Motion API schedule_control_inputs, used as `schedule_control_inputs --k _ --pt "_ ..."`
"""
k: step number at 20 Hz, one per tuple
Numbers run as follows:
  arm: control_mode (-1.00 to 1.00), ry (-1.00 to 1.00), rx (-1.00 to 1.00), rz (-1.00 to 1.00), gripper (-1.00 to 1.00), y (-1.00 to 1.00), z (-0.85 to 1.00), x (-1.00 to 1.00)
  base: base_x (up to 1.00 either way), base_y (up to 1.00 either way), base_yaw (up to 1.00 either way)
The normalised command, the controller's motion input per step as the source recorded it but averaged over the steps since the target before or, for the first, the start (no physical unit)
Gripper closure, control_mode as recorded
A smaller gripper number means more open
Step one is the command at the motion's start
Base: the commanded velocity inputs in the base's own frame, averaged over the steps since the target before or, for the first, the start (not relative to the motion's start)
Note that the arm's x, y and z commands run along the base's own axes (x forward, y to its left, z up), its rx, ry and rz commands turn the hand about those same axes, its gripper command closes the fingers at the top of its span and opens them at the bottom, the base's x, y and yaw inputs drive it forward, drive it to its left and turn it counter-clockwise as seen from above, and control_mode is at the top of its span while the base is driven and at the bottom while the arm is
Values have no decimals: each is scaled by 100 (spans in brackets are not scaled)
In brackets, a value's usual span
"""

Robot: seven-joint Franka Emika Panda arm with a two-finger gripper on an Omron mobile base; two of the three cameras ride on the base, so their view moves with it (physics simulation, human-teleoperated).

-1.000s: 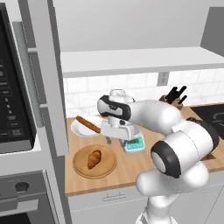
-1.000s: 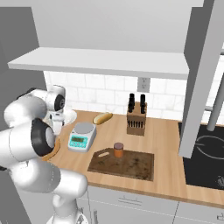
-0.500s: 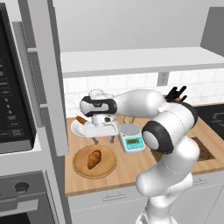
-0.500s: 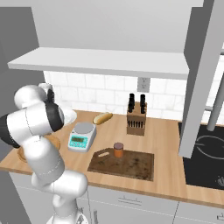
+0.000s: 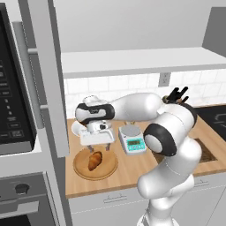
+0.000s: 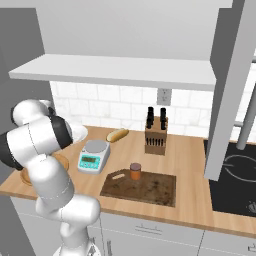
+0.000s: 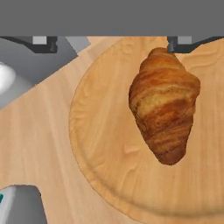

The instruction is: From the different types of pastries on the counter, select a croissant and place it on the cutting board. Then retrieve a jar of jam from the cabinet and place it alongside the croissant on the cutting board.

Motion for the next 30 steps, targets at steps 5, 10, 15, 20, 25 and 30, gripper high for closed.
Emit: schedule_control_inputs --k 5,10,15,20,25,30 --pt "-100 -5 0 -4 -100 50 -25 0 0 0 0" --pt "-100 -6 0 -1 -100 25 -30 16 0 0 0" --pt "-100 -8 0 0 -100 24 -22 17 0 0 0" --pt "-100 -2 0 0 -100 10 -15 -1 0 0 0" --pt "-100 -12 0 -1 -100 0 -14 0 0 0 0" --pt "-100 -20 0 -5 -100 -7 -14 -9 0 0 0"
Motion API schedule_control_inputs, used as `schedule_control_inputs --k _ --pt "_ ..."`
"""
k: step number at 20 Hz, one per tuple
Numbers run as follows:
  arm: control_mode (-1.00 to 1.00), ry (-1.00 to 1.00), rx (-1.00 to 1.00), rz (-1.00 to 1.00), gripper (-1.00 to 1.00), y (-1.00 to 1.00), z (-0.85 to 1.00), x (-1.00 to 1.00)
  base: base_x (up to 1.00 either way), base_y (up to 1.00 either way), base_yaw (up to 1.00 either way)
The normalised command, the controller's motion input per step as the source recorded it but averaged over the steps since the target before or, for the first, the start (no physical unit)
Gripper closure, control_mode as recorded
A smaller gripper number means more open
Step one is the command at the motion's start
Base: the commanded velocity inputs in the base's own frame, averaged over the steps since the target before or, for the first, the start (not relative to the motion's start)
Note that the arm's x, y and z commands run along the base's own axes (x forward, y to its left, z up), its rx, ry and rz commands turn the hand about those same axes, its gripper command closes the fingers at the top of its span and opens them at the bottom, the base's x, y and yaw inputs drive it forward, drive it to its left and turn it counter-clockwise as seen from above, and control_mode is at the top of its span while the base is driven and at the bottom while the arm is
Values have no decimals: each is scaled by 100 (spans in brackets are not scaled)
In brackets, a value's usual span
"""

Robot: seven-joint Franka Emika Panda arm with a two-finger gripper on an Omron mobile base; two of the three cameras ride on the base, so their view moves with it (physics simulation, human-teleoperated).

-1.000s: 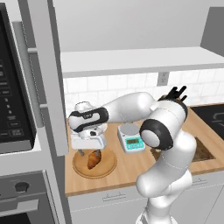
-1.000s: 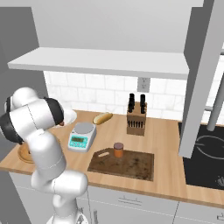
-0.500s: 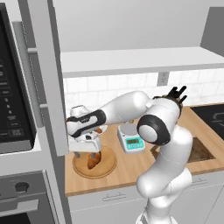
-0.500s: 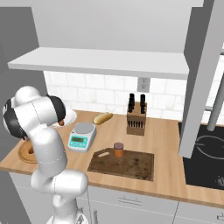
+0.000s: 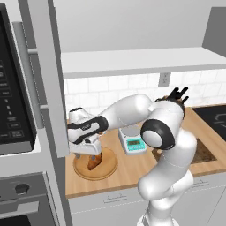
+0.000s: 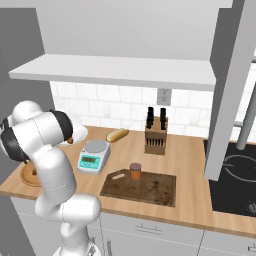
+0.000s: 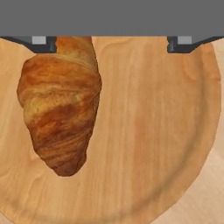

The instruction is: From the different types of pastries on the counter, select a croissant and place it on the cutting board. Then retrieve a jar of jam from the cabinet and place it alongside the croissant on the cutting board.

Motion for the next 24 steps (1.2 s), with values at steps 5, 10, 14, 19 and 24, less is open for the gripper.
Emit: schedule_control_inputs --k 5,10,14,19,24 --pt "-100 -5 0 -1 -100 -20 -2 -10 0 0 0" --pt "-100 0 0 0 -100 -21 0 -4 0 0 0" --pt "-100 0 0 0 -100 -26 0 -6 0 0 0" --pt "-100 1 0 0 -100 -33 0 -32 0 0 0" --pt "-100 0 0 0 -100 -31 0 -46 0 0 0"
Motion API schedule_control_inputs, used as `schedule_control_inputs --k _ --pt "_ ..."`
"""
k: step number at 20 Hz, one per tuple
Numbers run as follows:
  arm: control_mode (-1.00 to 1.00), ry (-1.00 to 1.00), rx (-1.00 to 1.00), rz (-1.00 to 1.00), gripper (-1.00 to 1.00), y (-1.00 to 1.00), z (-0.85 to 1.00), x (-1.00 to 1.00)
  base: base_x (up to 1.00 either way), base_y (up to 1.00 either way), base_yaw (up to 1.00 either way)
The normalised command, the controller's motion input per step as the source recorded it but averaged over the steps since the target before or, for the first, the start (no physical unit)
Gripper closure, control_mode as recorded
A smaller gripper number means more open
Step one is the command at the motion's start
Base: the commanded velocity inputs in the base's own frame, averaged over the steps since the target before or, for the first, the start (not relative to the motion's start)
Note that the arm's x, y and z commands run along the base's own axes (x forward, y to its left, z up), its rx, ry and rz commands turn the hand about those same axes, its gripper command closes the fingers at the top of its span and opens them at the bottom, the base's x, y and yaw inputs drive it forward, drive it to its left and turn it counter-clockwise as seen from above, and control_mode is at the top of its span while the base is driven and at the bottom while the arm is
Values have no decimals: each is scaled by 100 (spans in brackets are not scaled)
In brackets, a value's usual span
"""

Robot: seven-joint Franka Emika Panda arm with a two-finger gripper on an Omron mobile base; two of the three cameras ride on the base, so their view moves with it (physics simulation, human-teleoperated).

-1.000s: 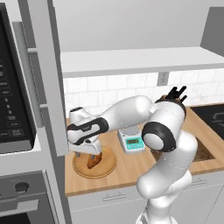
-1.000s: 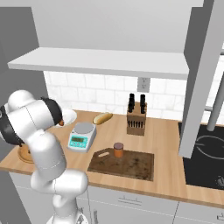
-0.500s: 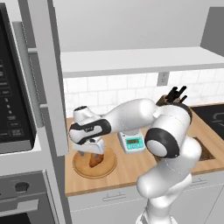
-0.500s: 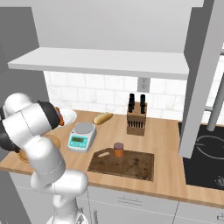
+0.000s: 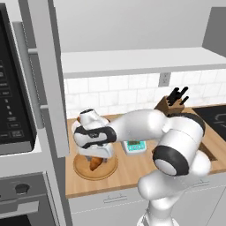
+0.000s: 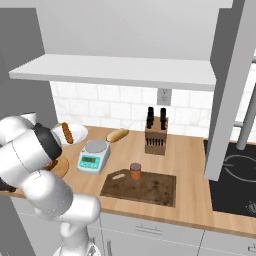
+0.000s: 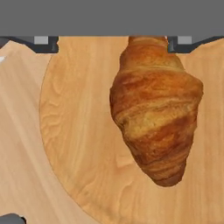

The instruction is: From the different types of pastries on the counter, select a croissant and place it on the cutting board. Then retrieve a jar of jam from the cabinet and place it alongside the croissant on the cutting board.

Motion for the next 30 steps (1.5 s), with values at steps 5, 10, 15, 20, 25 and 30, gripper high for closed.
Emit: schedule_control_inputs --k 5,10,15,20,25,30 --pt "-100 -2 0 0 -100 -13 -10 -35 0 0 0" --pt "-100 -15 -2 -4 -100 28 -22 6 0 0 0" --pt "-100 -1 1 0 -100 21 0 51 0 0 0" --pt "-100 0 4 6 -100 0 -6 66 0 0 0" --pt "-100 0 0 1 -100 15 -49 11 0 0 0" --pt "-100 2 0 0 100 30 -36 0 0 0 0"
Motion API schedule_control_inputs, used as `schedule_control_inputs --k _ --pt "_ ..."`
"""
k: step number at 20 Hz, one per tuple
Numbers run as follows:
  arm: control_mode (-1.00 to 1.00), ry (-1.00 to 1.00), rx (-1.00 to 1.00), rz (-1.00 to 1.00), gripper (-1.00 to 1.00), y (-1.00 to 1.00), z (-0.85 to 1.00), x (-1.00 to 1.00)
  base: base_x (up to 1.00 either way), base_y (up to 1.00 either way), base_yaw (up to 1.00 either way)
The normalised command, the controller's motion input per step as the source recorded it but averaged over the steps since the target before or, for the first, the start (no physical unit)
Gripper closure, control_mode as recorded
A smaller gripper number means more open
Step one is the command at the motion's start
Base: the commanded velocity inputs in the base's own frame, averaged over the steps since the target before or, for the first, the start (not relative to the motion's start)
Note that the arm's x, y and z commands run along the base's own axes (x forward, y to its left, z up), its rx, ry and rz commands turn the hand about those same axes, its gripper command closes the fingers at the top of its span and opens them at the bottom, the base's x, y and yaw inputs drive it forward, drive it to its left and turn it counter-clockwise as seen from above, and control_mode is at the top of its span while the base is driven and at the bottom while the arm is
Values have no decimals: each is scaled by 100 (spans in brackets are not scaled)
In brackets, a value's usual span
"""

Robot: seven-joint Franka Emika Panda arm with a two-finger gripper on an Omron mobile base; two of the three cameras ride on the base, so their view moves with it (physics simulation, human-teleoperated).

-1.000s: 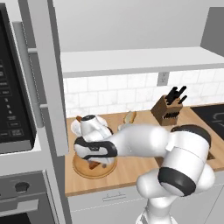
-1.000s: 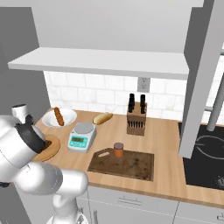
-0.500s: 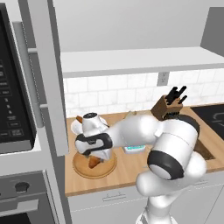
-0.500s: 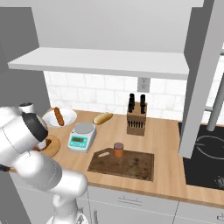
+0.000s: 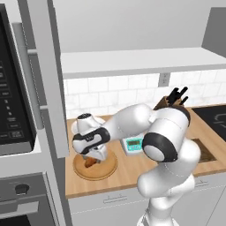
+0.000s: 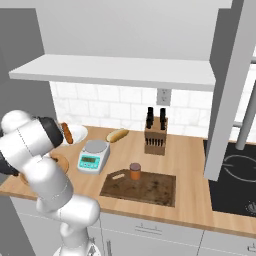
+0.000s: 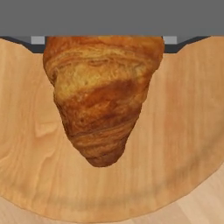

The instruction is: From the different types of pastries on the counter, select a croissant and place it on the cutting board. Then retrieve a jar of jam from the cabinet and place it alongside the croissant on the cutting board.

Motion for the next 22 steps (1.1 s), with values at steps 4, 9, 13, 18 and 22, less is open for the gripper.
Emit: schedule_control_inputs --k 4,9,13,18,22 --pt "-100 6 5 0 100 0 3 -26 0 0 0" --pt "-100 8 6 -4 100 -4 45 -54 0 0 0" --pt "-100 6 0 -7 100 -17 27 -33 0 0 0" --pt "-100 0 0 -12 100 -60 0 -18 0 0 0" --pt "-100 -1 3 -17 100 -69 8 -23 0 0 0"
